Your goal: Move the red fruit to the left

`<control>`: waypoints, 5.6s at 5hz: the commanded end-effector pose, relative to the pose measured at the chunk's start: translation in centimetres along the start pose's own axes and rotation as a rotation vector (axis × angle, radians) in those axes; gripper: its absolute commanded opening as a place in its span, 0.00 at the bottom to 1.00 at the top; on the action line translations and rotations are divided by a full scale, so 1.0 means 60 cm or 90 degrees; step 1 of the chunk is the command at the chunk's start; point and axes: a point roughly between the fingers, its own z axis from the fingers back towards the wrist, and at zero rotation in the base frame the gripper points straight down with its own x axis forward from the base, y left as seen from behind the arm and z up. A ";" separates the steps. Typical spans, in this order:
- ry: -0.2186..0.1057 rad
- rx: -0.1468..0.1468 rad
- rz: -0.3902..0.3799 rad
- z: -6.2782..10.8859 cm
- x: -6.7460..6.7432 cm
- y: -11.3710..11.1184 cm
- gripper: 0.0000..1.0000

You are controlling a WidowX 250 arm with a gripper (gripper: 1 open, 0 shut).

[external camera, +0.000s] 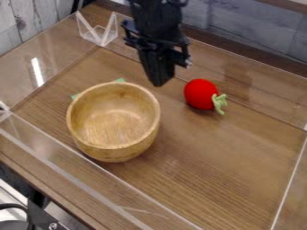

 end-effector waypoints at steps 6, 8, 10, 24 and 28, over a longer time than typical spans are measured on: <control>-0.075 0.037 0.151 0.032 0.024 0.058 0.00; -0.071 0.043 0.157 0.008 0.053 0.054 1.00; -0.074 0.063 0.182 -0.062 0.093 0.006 1.00; -0.053 0.086 0.109 -0.098 0.140 0.027 1.00; -0.040 0.086 0.086 -0.090 0.174 0.010 0.00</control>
